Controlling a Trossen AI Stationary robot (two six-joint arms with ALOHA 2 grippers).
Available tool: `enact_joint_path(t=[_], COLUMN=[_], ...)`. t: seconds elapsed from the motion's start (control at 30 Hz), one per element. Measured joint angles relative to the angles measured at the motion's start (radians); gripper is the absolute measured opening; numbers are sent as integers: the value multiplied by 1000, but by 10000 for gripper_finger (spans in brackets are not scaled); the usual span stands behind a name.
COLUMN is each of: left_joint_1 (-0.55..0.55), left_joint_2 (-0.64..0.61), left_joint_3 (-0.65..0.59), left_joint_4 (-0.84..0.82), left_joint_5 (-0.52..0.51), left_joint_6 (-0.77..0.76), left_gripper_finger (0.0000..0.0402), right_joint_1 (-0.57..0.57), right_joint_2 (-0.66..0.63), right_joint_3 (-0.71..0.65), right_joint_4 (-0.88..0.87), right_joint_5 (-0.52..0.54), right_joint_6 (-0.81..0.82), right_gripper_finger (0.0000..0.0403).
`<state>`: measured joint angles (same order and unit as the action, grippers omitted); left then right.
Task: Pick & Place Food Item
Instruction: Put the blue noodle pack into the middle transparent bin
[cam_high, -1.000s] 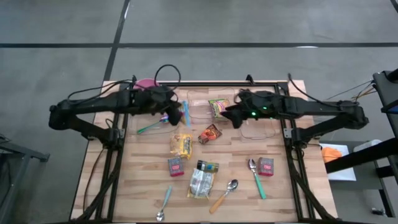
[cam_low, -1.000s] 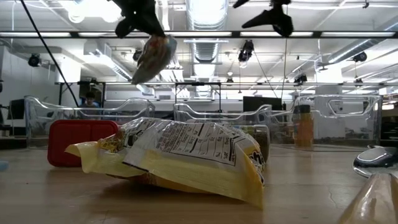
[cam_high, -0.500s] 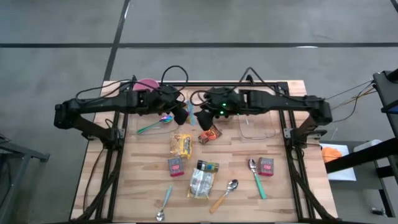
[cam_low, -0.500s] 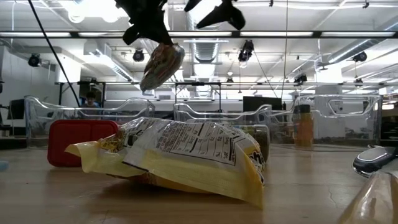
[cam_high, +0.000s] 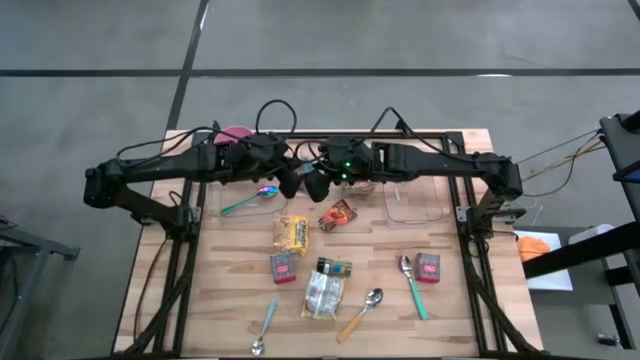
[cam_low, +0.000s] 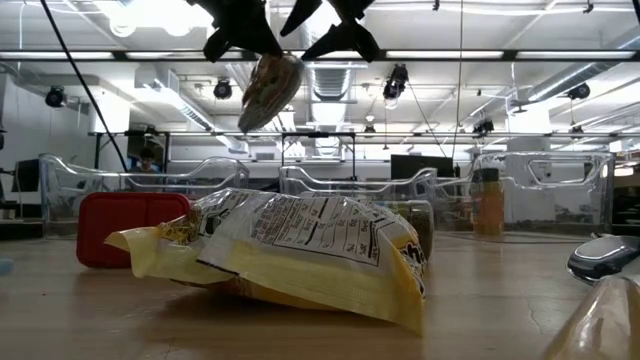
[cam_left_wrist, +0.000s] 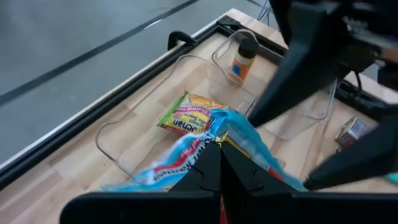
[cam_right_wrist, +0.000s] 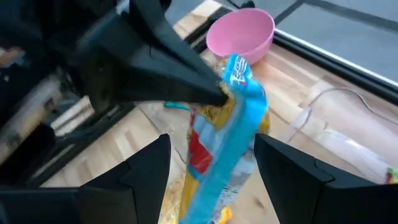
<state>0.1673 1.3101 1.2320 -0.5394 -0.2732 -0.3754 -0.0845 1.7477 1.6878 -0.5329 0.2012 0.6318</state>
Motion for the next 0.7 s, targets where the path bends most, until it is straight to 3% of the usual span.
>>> enact_joint_path(t=[0.47, 0.7], left_joint_1=[5, 5], left_joint_2=[-41, -60], left_joint_3=[0, 0], left_joint_4=[-56, -6], left_joint_5=[43, 137], left_joint_6=[121, 142], left_gripper_finger=[0, 0], right_joint_1=[18, -1], right_joint_2=[-53, -63], right_joint_3=[-8, -8], right_joint_4=[-73, -48], right_joint_5=[5, -14], right_joint_6=[-4, -17], right_gripper_finger=[228, 228])
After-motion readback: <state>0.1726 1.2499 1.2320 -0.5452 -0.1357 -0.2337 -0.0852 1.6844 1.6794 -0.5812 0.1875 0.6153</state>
